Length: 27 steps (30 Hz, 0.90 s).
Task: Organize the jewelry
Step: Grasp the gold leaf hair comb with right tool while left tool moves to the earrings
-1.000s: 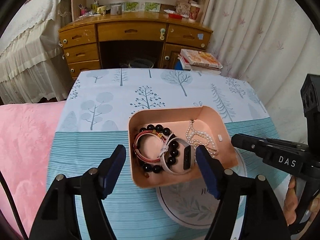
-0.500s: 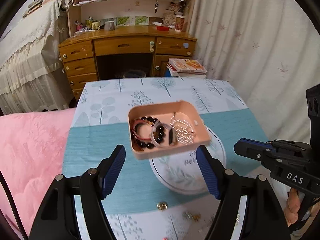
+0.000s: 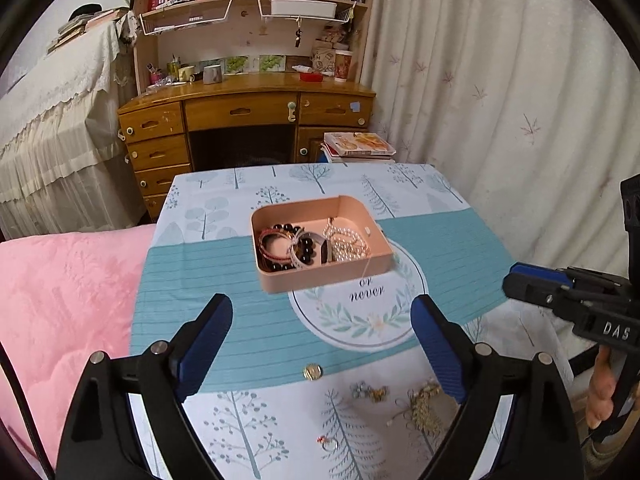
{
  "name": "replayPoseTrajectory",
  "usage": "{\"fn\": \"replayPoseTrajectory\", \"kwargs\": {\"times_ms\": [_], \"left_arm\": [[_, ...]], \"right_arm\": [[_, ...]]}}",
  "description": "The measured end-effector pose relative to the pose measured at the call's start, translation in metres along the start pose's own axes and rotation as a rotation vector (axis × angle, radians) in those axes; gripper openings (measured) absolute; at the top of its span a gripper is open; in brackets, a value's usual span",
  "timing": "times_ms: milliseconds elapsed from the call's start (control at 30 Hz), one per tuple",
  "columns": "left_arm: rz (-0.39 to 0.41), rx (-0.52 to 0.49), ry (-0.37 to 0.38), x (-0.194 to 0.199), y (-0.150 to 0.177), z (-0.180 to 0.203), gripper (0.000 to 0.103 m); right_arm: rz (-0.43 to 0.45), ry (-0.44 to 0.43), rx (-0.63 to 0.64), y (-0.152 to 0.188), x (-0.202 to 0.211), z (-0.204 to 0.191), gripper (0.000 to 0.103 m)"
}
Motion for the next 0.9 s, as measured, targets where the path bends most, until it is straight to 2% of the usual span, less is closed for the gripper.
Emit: {"fn": "replayPoseTrajectory", "kwargs": {"times_ms": [100, 433, 667, 900], "left_arm": [[0.002, 0.022, 0.006, 0.0, 0.009, 0.001, 0.091], [-0.043, 0.085, 0.031, -0.017, 0.047, 0.007, 0.091], [-0.057, 0.059, -0.005, -0.028, 0.074, 0.017, 0.091], [-0.111, 0.041, 0.056, -0.043, 0.1, 0.04, 0.089]], "right_arm": [[0.011, 0.038, -0.003, 0.006, 0.002, 0.012, 0.03], [-0.006, 0.044, -0.017, 0.036, -0.007, 0.03, 0.03], [-0.085, 0.034, -0.022, 0.073, -0.025, 0.043, 0.03], [-0.177, 0.031, -0.031, 0.106, -0.038, 0.056, 0.03]]}}
Point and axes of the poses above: each gripper's, at about its wrist camera, not at the fingertips, and x roughly against the way its jaws point, z to its right, y to its underside, the point moved 9 cm from there along -x, roughly the way its jaws point, and after that the axes turned 12 degrees about -x, right-handed, at the moved point
